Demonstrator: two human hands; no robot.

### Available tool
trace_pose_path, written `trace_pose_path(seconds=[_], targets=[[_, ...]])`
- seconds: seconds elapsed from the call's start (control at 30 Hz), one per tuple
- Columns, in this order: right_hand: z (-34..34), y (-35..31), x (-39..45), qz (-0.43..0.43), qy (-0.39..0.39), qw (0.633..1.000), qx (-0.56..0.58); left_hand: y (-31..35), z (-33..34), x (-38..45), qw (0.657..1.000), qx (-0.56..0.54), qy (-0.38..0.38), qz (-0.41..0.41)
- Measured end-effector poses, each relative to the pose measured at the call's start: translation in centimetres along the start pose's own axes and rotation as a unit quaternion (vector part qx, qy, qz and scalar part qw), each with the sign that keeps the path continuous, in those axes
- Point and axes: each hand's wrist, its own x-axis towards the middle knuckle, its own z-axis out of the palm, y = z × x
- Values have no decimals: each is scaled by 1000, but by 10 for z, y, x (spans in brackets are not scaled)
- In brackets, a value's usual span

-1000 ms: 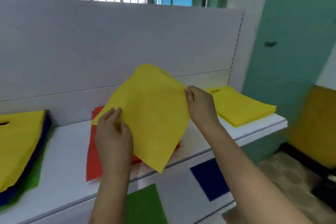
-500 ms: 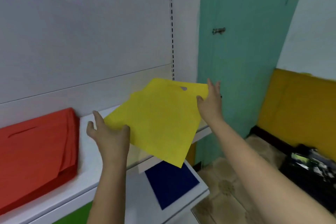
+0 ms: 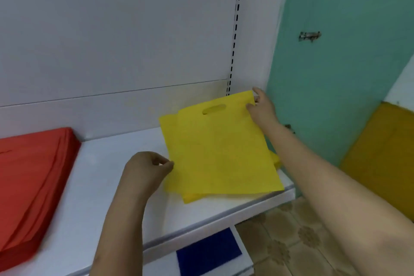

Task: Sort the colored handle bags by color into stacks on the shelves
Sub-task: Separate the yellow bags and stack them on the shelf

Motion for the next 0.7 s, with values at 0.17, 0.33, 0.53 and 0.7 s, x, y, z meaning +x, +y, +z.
trace_pose_path(seconds=[0.17,0.33,0.53,0.7], targets=[[28,15,36,-14,-77,997,6,10,35,4,998,27,-1,-50],[47,21,65,-12,-131,988,-77,31,62,-14,984,128,-100,-67],[69,25,69,67,-253,961,-94,41,66,-27,959,194,-179,-106],[75,20,71,45,-246,960,-124,46,68,-25,961,209,-148,-104]])
